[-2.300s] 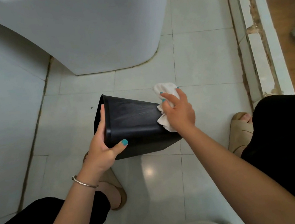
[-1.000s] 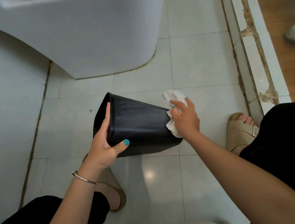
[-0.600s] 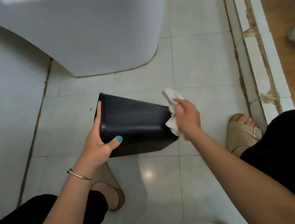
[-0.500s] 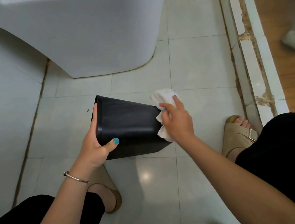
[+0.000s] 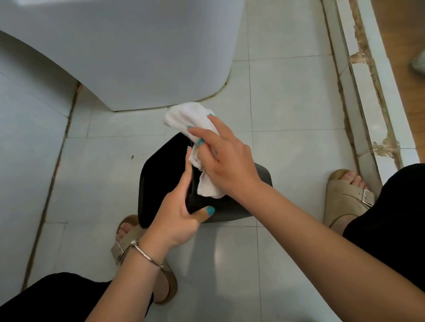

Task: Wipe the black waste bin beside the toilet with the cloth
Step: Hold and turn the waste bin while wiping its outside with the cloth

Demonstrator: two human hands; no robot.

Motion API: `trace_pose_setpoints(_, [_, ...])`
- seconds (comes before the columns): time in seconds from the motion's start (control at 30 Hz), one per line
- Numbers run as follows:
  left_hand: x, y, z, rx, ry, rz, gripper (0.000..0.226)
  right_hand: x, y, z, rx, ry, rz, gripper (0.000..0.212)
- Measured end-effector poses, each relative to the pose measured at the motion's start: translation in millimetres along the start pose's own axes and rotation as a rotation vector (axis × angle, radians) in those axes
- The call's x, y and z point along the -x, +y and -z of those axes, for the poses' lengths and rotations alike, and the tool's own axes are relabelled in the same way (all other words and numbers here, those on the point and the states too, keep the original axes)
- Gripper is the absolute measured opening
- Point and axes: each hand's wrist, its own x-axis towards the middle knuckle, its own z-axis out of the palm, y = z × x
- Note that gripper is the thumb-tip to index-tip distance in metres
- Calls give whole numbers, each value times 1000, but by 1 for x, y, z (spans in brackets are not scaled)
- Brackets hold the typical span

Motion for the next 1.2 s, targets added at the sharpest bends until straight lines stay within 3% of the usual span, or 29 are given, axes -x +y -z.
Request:
trace_pose_setpoints(0.13, [2, 2, -2, -7, 14, 9, 103, -7, 2, -4, -97, 9, -12, 36])
trace_pose_setpoints(0.57, [16, 1, 7, -21, 13, 43, 107, 5, 111, -10, -117, -28, -481, 35])
trace_pose_setpoints(0.73, [16, 4, 7, -6, 35, 44, 106, 21, 122, -10, -159, 63, -612, 31])
trace_pose_setpoints(1.2, [7, 6, 8, 36, 110, 49, 105, 48, 79, -31, -142, 377, -697, 34])
